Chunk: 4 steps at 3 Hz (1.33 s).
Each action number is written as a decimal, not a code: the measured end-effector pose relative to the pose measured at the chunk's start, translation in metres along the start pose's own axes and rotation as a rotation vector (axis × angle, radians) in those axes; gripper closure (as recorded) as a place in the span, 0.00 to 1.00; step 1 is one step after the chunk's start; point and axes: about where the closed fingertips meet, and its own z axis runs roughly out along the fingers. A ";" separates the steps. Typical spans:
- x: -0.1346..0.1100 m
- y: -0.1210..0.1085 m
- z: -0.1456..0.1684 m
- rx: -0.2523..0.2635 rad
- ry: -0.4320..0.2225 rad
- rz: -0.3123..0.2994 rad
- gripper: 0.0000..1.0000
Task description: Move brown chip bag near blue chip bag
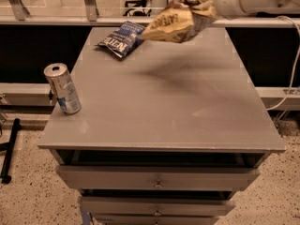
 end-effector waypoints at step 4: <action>0.004 0.039 0.178 -0.157 -0.192 -0.199 1.00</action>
Offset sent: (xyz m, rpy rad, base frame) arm 0.1171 0.0908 -0.0702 -0.1285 -0.0940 0.2763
